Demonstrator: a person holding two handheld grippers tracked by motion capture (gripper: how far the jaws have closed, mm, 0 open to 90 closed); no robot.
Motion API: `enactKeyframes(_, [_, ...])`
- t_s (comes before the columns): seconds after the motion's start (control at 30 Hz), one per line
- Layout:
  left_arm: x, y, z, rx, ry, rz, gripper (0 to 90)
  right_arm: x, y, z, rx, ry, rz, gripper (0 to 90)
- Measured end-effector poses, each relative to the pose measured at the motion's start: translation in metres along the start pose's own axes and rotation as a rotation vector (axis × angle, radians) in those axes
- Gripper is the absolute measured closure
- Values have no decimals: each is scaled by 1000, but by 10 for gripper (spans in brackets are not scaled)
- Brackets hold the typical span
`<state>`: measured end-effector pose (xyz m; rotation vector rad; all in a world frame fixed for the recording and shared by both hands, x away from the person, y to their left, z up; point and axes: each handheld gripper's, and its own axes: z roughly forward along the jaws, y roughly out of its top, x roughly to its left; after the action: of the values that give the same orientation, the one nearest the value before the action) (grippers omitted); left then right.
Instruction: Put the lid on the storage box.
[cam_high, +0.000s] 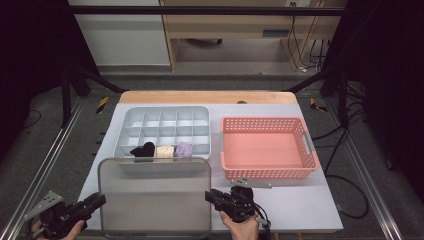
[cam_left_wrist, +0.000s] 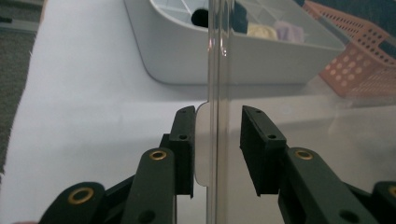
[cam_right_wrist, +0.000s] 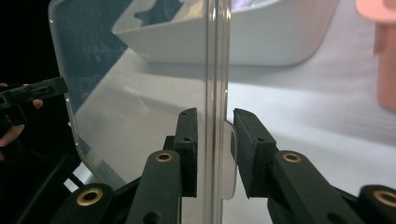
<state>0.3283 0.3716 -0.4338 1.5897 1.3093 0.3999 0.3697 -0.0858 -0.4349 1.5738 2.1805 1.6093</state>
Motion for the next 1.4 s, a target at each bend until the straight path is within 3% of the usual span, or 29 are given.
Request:
enactKeyframes(0.43, [-7, 34, -2, -65, -17, 39, 669, 7, 35, -12, -74, 14, -31, 724])
enactKeyframes(1.0, [-5, 91, 19, -137, -34, 78, 681, 1, 96, -8, -125, 1, -107, 717])
enactKeyframes(1.4, [-4, 127, 41, -156, -43, 86, 688, -12, 136, -4, -149, -7, -101, 711])
